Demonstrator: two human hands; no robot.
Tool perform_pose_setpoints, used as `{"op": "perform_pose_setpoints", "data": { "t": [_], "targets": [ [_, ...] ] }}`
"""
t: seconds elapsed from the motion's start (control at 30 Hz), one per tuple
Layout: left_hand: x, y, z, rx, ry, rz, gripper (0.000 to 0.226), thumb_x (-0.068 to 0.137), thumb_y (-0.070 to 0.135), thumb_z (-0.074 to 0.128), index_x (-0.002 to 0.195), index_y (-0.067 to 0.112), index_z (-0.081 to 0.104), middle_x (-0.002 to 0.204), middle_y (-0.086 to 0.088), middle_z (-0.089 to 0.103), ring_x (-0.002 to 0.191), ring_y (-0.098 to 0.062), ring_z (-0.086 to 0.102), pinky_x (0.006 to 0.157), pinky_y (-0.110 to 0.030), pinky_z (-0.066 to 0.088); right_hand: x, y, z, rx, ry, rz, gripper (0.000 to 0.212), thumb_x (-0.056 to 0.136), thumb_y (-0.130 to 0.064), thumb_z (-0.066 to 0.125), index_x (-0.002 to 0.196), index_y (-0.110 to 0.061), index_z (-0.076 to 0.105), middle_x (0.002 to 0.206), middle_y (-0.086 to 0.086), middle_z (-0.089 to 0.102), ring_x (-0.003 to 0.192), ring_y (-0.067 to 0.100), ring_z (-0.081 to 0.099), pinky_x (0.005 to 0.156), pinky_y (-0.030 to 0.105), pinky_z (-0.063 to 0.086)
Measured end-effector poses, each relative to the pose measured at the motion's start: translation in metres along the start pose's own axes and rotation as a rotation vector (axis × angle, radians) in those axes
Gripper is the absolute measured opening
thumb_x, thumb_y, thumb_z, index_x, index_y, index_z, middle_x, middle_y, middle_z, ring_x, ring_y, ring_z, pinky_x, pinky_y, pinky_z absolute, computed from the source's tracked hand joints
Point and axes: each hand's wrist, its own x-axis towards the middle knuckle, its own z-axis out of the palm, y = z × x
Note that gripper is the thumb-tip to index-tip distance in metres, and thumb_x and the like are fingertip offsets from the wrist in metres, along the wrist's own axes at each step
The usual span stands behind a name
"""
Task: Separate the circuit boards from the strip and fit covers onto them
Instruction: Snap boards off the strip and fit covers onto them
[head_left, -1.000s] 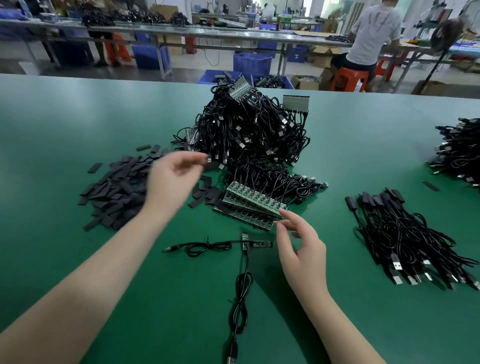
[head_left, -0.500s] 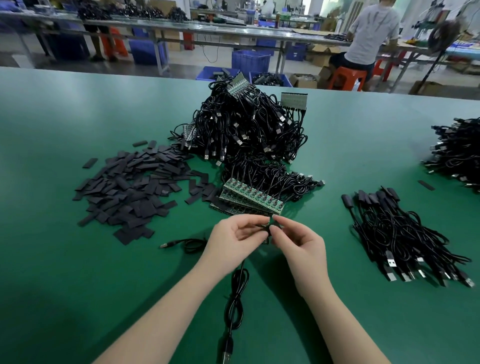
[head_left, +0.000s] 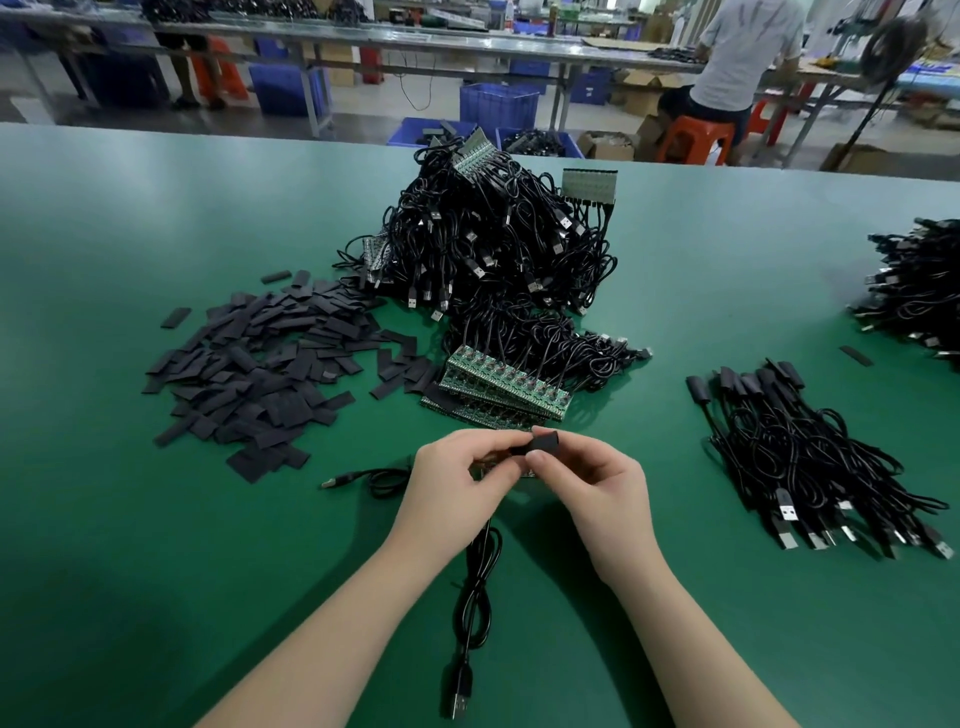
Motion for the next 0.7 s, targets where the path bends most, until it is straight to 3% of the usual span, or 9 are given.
{"op": "perform_pose_setpoints", "data": {
  "t": [0.07,0.13,0.23,0.3,0.5,0.6,0.7],
  "targets": [
    [-0.0006,0.0002,0.0001,0.005,-0.005,-0.002,0.038,0.083,0.014,0.075,0.090,0.051,0.071,0.094,0.022,0.071,0.089,0.004,0.066,0.077,-0.007,0.047,-0.0002,-0.0005,0.0000,-0.013,0.022,-0.013,0.027,0.080,-0.006,0.079,0.085,-0.033,0.080,0.086,-0.004,0.078,0.080,0.006,0.072,0.072,0.015,0.053],
    [-0.0002,0.0004,-0.0010,0.090,-0.032,0.029,0.032,0.084,0.019,0.075,0.098,0.047,0.072,0.100,0.021,0.071,0.096,0.003,0.064,0.082,-0.011,0.047,0.0000,-0.0003,-0.0002,-0.033,0.036,-0.015,0.026,0.080,-0.006,0.079,0.082,-0.031,0.080,0.085,-0.005,0.077,0.079,0.005,0.071,0.071,0.014,0.052],
    [0.0029,-0.0040,-0.0037,0.522,-0.093,0.085,0.041,0.086,0.032,0.069,0.127,0.033,0.064,0.123,0.016,0.063,0.116,-0.004,0.053,0.100,-0.025,0.042,0.0027,0.0014,-0.0016,0.007,0.145,0.020,0.018,0.081,-0.005,0.078,0.083,-0.023,0.078,0.085,-0.004,0.077,0.077,0.003,0.070,0.070,0.013,0.051],
    [0.0037,-0.0054,-0.0040,0.692,-0.138,0.048,0.037,0.090,0.038,0.063,0.126,0.033,0.064,0.122,0.015,0.063,0.116,-0.011,0.052,0.096,-0.030,0.040,0.0054,0.0029,-0.0052,0.015,0.214,0.045,0.014,0.081,-0.008,0.079,0.083,-0.021,0.077,0.084,-0.001,0.077,0.077,0.005,0.069,0.072,0.019,0.054],
    [0.0022,-0.0058,-0.0005,0.710,-0.135,0.008,0.016,0.092,0.038,0.060,0.103,0.036,0.071,0.101,0.017,0.067,0.102,-0.010,0.055,0.087,-0.028,0.041,0.0052,0.0042,-0.0064,-0.042,0.241,0.089,0.005,0.082,-0.017,0.079,0.082,-0.019,0.074,0.085,0.011,0.074,0.075,0.017,0.065,0.083,0.048,0.055],
    [0.0021,-0.0051,0.0004,0.636,-0.112,0.039,0.018,0.094,0.034,0.060,0.109,0.032,0.070,0.101,0.015,0.066,0.100,-0.012,0.056,0.089,-0.030,0.043,0.0058,0.0048,-0.0058,-0.053,0.232,0.106,0.005,0.084,-0.016,0.078,0.085,-0.017,0.073,0.083,0.009,0.074,0.073,0.013,0.065,0.082,0.049,0.056],
    [0.0017,-0.0049,-0.0015,0.535,-0.075,0.072,0.025,0.096,0.025,0.060,0.118,0.025,0.070,0.102,0.008,0.065,0.099,-0.014,0.058,0.089,-0.033,0.046,0.0052,0.0054,-0.0050,-0.023,0.204,0.116,0.006,0.084,-0.013,0.076,0.085,-0.018,0.072,0.079,0.001,0.073,0.074,0.012,0.068,0.076,0.037,0.060]
  ]
}}
